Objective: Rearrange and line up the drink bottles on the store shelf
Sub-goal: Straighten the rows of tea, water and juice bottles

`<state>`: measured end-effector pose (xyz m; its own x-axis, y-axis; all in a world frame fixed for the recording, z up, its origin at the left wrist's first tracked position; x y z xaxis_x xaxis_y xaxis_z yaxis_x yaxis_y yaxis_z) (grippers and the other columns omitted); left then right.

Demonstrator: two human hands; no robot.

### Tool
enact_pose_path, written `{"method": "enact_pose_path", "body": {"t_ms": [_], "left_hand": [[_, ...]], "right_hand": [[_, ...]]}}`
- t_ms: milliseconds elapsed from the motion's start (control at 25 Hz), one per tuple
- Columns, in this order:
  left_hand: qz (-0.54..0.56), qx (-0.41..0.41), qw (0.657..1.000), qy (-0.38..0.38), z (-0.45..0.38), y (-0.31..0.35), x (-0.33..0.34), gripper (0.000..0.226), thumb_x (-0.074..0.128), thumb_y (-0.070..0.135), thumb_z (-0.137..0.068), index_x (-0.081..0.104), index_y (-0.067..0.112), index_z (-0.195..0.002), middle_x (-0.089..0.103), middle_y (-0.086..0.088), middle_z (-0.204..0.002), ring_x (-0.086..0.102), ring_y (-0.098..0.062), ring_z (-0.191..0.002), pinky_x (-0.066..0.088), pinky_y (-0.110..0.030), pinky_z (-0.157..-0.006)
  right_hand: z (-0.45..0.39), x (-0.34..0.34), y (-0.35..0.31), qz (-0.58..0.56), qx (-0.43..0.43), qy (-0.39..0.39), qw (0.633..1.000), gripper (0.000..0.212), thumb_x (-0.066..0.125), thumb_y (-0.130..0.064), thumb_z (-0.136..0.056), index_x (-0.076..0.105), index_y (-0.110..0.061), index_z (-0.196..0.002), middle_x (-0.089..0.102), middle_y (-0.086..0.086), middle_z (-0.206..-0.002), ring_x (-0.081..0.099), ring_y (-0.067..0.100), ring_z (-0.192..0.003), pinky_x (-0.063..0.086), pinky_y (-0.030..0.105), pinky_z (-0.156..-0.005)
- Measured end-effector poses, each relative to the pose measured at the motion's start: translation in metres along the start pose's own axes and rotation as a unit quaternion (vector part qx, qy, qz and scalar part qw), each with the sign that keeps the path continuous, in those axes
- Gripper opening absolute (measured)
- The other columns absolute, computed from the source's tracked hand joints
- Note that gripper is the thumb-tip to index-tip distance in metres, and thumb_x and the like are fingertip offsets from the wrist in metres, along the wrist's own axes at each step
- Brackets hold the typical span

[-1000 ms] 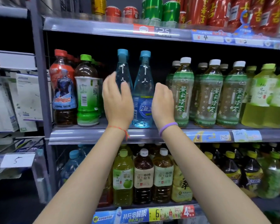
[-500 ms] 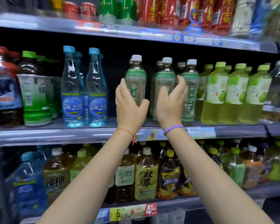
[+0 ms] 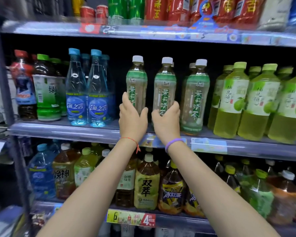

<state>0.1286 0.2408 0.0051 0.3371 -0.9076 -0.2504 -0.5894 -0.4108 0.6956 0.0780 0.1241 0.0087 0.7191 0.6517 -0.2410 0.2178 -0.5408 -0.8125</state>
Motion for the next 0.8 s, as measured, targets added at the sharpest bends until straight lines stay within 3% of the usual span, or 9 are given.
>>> {"method": "enact_pose_path", "body": {"t_ms": [240, 360, 560, 680, 800], "left_hand": [[0.045, -0.004, 0.999, -0.021, -0.005, -0.005, -0.007, 0.070, 0.056, 0.029, -0.091, 0.022, 0.016, -0.151, 0.041, -0.012, -0.142, 0.041, -0.031, -0.128, 0.038, -0.044, -0.106], [0.110, -0.064, 0.992, -0.020, -0.019, -0.003, -0.013, 0.058, 0.039, 0.045, -0.098, 0.032, 0.019, -0.149, 0.042, -0.006, -0.145, 0.040, -0.024, -0.131, 0.033, -0.039, -0.105], [0.220, -0.161, 0.959, -0.077, -0.040, -0.005, -0.005, 0.065, 0.025, 0.066, -0.097, 0.048, 0.023, -0.140, 0.046, 0.010, -0.117, 0.040, -0.011, -0.110, 0.029, -0.033, -0.093], [0.220, -0.158, 0.957, -0.102, -0.044, -0.009, -0.001, 0.071, 0.029, 0.075, -0.090, 0.054, 0.023, -0.132, 0.055, 0.006, -0.117, 0.048, -0.017, -0.110, 0.034, -0.037, -0.092], [0.217, -0.149, 0.959, -0.105, -0.047, -0.012, 0.000, 0.073, 0.031, 0.077, -0.088, 0.053, 0.023, -0.131, 0.056, 0.004, -0.116, 0.050, -0.019, -0.109, 0.037, -0.038, -0.091]], "right_hand": [[0.002, 0.004, -0.006, -0.009, 0.008, 0.007, 1.000, 0.073, 0.056, -0.028, -0.091, 0.020, -0.004, -0.150, 0.030, 0.012, -0.148, 0.034, 0.028, -0.135, 0.031, 0.036, -0.107], [-0.009, 0.001, -0.010, -0.059, 0.045, 0.034, 0.997, 0.071, 0.042, -0.043, -0.097, 0.019, -0.006, -0.153, 0.024, 0.011, -0.156, 0.026, 0.026, -0.142, 0.026, 0.044, -0.116], [-0.032, 0.002, -0.007, -0.179, 0.183, 0.025, 0.966, 0.074, 0.017, -0.065, -0.098, 0.025, -0.018, -0.154, 0.032, 0.003, -0.157, 0.032, 0.026, -0.142, 0.025, 0.044, -0.114], [-0.039, 0.002, -0.002, -0.212, 0.250, 0.008, 0.945, 0.074, 0.021, -0.067, -0.095, 0.035, -0.019, -0.150, 0.039, 0.003, -0.153, 0.039, 0.028, -0.136, 0.030, 0.046, -0.113], [-0.040, 0.004, -0.002, -0.209, 0.261, -0.011, 0.943, 0.072, 0.030, -0.067, -0.089, 0.044, -0.023, -0.143, 0.045, 0.001, -0.147, 0.044, 0.027, -0.130, 0.038, 0.047, -0.108]]}}
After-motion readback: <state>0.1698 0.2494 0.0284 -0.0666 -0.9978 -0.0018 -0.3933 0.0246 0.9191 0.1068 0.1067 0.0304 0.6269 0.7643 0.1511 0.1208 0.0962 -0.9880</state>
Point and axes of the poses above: each hand's wrist, its own z-axis away from the middle knuckle, its own x-axis out of the palm, y = z × x, the point moved 5 cm from there along -z, towards the middle knuckle
